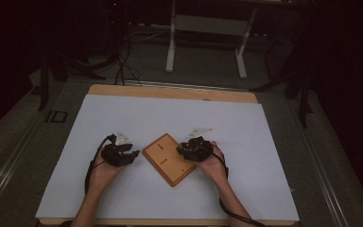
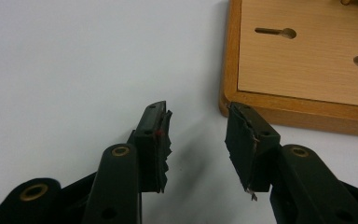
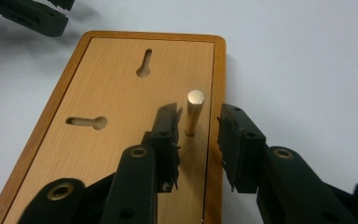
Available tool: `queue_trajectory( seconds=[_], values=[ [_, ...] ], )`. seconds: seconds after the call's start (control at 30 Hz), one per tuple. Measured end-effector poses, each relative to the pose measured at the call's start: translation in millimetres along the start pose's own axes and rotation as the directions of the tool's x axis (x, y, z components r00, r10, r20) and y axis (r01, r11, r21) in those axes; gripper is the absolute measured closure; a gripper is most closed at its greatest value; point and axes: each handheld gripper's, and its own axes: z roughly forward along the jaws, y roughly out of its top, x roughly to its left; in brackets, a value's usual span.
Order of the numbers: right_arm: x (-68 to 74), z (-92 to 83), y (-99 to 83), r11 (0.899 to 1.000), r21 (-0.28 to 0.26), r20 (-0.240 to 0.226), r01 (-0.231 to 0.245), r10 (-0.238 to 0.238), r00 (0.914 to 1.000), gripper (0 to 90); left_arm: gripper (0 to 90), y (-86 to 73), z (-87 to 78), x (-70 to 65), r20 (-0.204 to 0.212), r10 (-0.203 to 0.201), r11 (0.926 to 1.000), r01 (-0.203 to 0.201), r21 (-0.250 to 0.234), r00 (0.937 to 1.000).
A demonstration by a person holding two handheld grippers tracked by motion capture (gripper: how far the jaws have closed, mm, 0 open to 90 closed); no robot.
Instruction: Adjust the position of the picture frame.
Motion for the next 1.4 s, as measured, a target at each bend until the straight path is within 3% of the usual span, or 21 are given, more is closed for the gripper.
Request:
queue_trajectory(
  seconds=[0.5,0.73,1.07,1.4],
  values=[
    [-1.4,14.3,1.5,0.999,-0.020,-0.010,-0.044,0.043,0.9990,76.9,58.5,-0.4,0.5,0.9,-0.004,-0.001,1.0000,0.001,0.007,1.0000],
    [-2.1,15.7,-0.5,0.997,-0.037,-0.040,-0.074,0.072,0.9966,83.1,58.4,-0.2,1.3,0.3,-0.005,0.006,0.9999,-0.006,0.013,1.0000],
    [-6.2,15.3,-4.1,0.989,-0.059,-0.079,-0.136,0.131,0.9883,83.8,58.4,-0.2,2.0,0.1,-0.003,0.007,0.9999,-0.007,0.014,1.0000],
    [-6.9,14.9,-6.6,0.987,-0.080,-0.087,-0.140,0.133,0.9874,84.0,63.3,-0.4,2.8,0.4,0.010,0.009,0.9999,-0.009,0.010,0.9999]
  ],
)
